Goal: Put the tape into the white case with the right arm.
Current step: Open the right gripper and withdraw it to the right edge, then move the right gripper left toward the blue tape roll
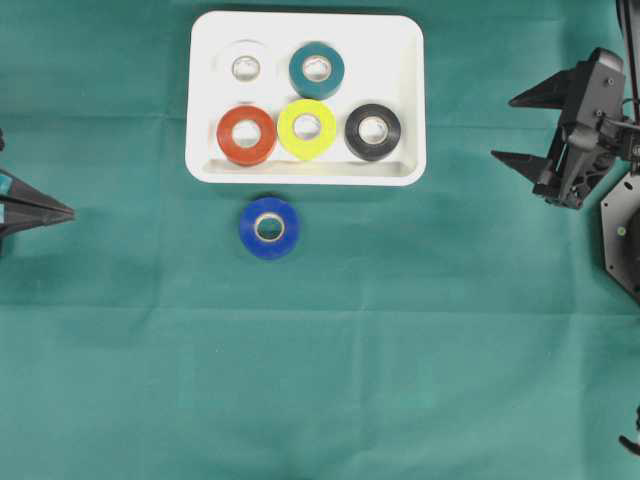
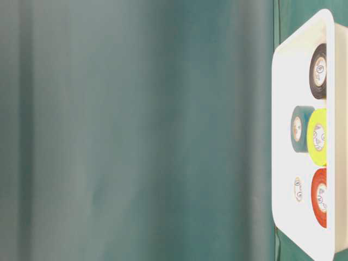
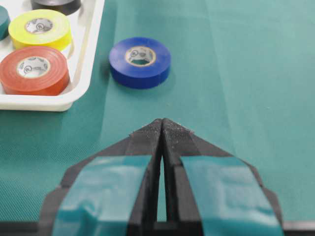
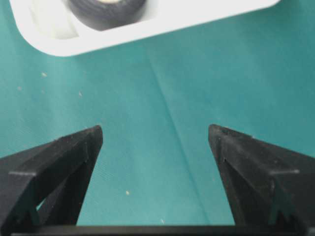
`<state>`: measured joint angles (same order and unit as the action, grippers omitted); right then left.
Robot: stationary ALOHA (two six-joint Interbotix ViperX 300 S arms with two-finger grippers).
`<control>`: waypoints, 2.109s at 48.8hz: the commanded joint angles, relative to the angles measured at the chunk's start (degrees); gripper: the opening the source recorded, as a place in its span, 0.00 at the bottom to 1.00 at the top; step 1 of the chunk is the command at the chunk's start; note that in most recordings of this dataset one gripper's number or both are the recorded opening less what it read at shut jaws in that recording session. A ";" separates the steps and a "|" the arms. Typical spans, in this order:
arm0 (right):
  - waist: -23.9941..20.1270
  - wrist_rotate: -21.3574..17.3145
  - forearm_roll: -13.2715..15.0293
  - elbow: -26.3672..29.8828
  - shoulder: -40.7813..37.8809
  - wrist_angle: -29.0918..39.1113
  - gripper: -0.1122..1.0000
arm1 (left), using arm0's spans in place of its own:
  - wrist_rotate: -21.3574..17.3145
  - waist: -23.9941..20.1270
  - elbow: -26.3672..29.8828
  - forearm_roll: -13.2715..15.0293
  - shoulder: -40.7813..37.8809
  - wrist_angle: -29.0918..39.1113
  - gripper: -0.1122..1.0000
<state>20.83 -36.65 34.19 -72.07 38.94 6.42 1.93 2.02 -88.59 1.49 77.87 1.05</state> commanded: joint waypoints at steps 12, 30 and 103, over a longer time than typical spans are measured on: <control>-10.11 0.09 0.18 -0.79 -1.58 -6.94 0.63 | -0.09 0.00 0.70 0.00 -0.44 -0.53 0.10; -22.76 0.18 0.18 -1.05 -3.69 -6.86 0.62 | -0.09 0.00 0.70 0.00 -0.53 -0.53 0.10; -23.82 0.70 0.62 34.45 -43.51 -8.26 0.54 | 0.00 0.00 0.62 0.00 -0.35 -0.53 0.10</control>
<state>-2.55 -35.86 34.63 -40.87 -3.69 -1.76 1.93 2.02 -88.59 1.41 77.87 1.05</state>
